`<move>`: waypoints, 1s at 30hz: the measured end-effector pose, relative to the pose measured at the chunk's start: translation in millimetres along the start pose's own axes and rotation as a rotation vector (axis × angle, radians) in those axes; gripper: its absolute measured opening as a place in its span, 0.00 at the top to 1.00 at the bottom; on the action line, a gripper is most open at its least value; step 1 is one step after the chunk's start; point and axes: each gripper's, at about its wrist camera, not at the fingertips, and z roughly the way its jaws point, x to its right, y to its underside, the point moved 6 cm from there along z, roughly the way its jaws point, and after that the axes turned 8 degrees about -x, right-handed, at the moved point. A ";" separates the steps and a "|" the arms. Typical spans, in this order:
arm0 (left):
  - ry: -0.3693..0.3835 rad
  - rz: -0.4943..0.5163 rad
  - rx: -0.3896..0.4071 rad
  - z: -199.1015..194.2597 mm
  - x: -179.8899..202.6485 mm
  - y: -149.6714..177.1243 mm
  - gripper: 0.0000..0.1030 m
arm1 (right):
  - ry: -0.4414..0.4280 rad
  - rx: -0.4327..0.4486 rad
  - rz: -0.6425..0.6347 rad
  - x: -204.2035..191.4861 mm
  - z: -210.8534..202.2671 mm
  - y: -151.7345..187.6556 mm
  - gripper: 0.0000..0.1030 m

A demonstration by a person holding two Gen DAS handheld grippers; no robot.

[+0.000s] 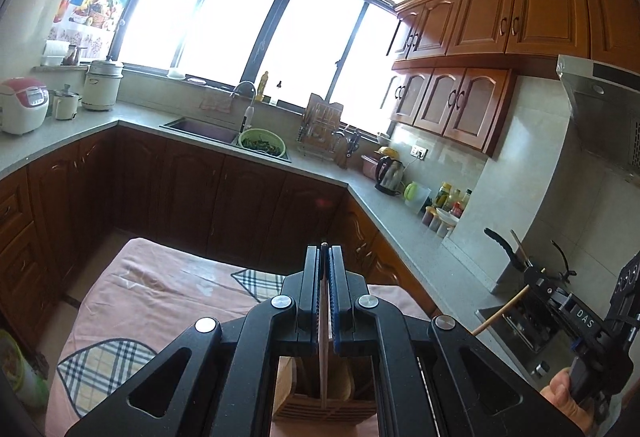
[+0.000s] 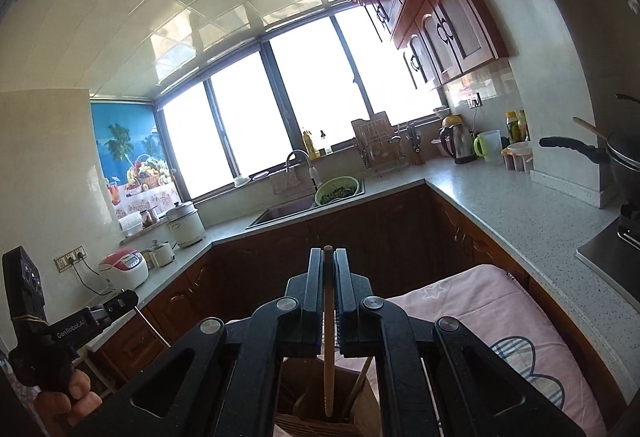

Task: Organize utensils
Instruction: 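Lift the held chopsticks with both tools and carry them over the wooden holder, then open both tools to drop the chopsticks into the wooden holder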

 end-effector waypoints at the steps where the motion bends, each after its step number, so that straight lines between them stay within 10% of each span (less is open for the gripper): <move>1: -0.002 -0.012 -0.001 8.2 -2.0 3.6 0.98 | 0.001 -0.005 0.004 2.0 5.5 1.2 0.96; 30: -0.065 -0.020 -0.117 123.7 -17.7 39.9 0.96 | 0.055 -0.159 0.054 36.8 79.5 74.0 0.95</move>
